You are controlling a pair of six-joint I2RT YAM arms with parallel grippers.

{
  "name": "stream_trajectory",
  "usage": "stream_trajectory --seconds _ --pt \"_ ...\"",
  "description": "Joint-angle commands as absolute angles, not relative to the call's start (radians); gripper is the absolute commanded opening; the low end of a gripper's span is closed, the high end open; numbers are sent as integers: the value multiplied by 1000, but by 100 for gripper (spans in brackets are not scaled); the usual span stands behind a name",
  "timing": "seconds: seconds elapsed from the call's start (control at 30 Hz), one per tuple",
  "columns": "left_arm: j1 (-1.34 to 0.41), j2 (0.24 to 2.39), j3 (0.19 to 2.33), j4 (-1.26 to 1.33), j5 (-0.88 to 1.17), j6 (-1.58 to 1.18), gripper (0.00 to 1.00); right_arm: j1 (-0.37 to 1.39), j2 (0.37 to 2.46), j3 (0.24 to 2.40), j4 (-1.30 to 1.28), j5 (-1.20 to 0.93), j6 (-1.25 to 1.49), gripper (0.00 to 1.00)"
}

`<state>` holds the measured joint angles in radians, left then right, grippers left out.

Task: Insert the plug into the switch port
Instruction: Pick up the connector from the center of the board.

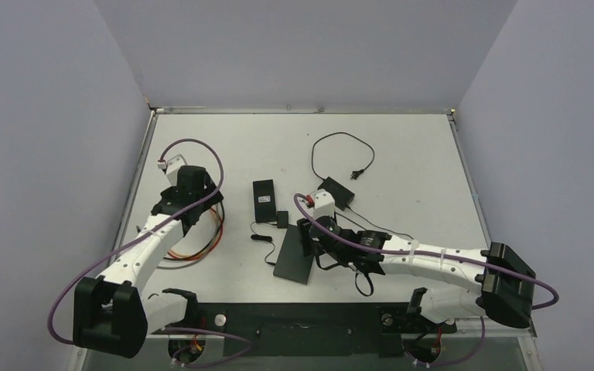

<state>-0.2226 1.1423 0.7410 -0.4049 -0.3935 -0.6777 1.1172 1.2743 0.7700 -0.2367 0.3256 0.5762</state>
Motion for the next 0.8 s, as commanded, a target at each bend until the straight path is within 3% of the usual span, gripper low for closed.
stream_trajectory --seconds 0.0,0.77 --pt "-187 1216 795 -317 -451 -692 77 1134 1224 741 -175 305 594 50" --pt "-111 1542 984 -319 -427 -649 60 1132 1028 583 -179 317 589 48"
